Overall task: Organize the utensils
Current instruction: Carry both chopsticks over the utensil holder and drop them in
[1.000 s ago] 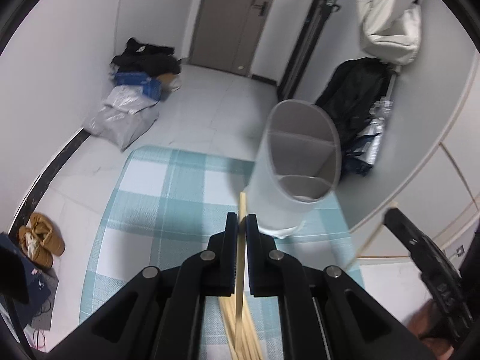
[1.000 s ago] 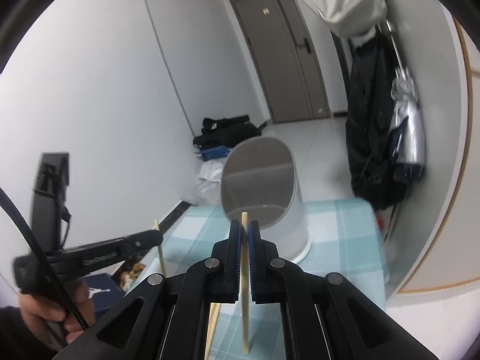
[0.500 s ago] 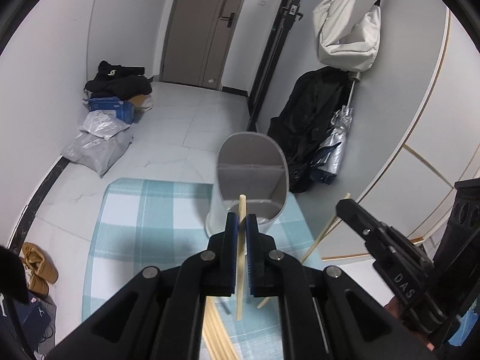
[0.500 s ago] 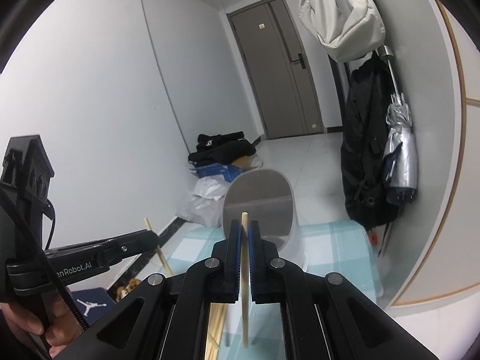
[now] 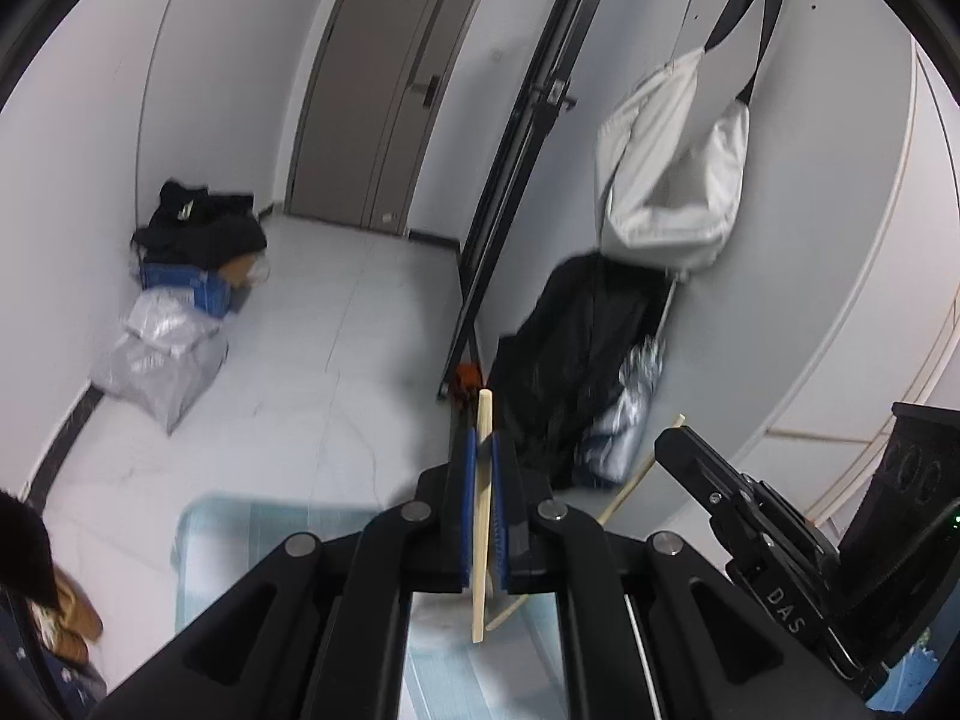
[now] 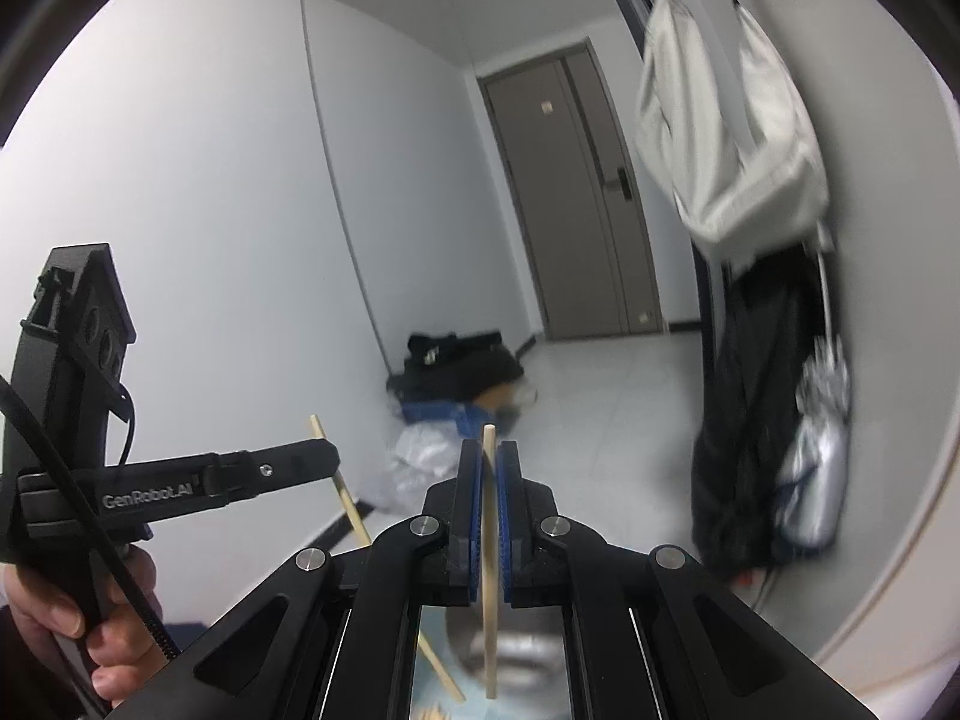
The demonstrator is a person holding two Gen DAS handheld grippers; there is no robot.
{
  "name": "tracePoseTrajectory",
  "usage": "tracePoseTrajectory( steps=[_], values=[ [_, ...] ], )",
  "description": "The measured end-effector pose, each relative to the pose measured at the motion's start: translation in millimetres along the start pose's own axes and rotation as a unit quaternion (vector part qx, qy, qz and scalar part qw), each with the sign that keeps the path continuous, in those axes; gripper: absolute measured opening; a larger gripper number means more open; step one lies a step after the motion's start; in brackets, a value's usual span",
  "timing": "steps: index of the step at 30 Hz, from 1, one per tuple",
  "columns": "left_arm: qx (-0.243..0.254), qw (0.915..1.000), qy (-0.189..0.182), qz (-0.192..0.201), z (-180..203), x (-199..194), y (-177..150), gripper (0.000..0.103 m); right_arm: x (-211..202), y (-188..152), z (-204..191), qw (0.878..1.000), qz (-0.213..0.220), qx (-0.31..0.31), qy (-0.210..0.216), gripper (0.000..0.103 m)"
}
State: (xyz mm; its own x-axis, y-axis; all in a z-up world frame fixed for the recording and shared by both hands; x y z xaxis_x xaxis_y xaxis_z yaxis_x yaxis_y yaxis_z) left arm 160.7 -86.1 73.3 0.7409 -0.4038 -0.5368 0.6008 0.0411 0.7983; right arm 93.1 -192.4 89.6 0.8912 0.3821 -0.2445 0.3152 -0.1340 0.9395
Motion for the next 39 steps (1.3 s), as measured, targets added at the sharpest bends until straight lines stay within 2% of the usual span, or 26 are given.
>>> tracePoseTrajectory(
  steps=[4, 10, 14, 21, 24, 27, 31, 34, 38, 39],
  values=[
    [0.014, 0.9998, 0.000, 0.016, 0.9, 15.6, 23.1, 0.002, 24.0, 30.7, 6.3, 1.000, 0.015, -0.019, -0.002, 0.004],
    [0.039, 0.9990, 0.012, 0.017, -5.1, 41.4, 30.0, 0.002, 57.0, 41.1, 17.8, 0.999, 0.014, -0.041, -0.007, 0.004],
    [0.055, 0.9980, 0.026, 0.013, -15.7, 56.8, 19.0, 0.002, 76.2, 31.5, 24.7, 0.999, 0.001, -0.053, -0.001, 0.004],
    [0.063, 0.9979, 0.013, -0.012, -25.1, 73.9, 2.1, 0.002, 94.8, 0.8, 26.1, 0.996, -0.033, -0.079, 0.013, 0.004],
    [0.068, 0.9970, 0.011, -0.034, -27.2, 81.0, -8.0, 0.002, 101.7, -17.2, 28.1, 0.995, -0.058, -0.083, 0.019, 0.004],
    [0.063, 0.9950, 0.011, -0.076, -29.5, 91.2, -19.4, 0.002, 110.3, -36.4, 30.3, 0.993, -0.089, -0.077, 0.031, 0.004],
    [0.049, 0.9939, 0.025, -0.096, -35.1, 90.2, -25.0, 0.003, 115.9, -53.2, 30.0, 0.990, -0.121, -0.059, 0.034, 0.007],
    [0.041, 0.9917, 0.041, -0.114, -38.8, 86.6, -30.7, 0.009, 111.5, -58.0, 29.5, 0.990, -0.126, -0.059, 0.029, 0.008],
    [0.039, 0.9912, 0.063, -0.110, -45.6, 70.4, -33.7, 0.011, 95.3, -60.7, 34.4, 0.991, -0.128, -0.044, 0.016, 0.009],
    [0.032, 0.9911, 0.071, -0.108, -49.0, 64.0, -34.7, 0.011, 89.1, -59.9, 36.5, 0.992, -0.124, -0.037, 0.011, 0.013]
  ],
)
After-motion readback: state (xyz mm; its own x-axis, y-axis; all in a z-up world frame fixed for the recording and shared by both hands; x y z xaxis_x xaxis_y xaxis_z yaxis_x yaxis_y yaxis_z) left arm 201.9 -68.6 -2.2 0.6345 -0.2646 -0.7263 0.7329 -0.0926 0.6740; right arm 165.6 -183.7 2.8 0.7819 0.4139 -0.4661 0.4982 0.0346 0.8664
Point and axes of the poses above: each gripper's, at about its wrist camera, not at the fingertips, and x roughly the way its jaws point, z to its right, y to its top, the point moved 8 cm from there along x, roughly the way its jaws point, and after that the axes turned 5 degrees about y, right-handed, at the moved point
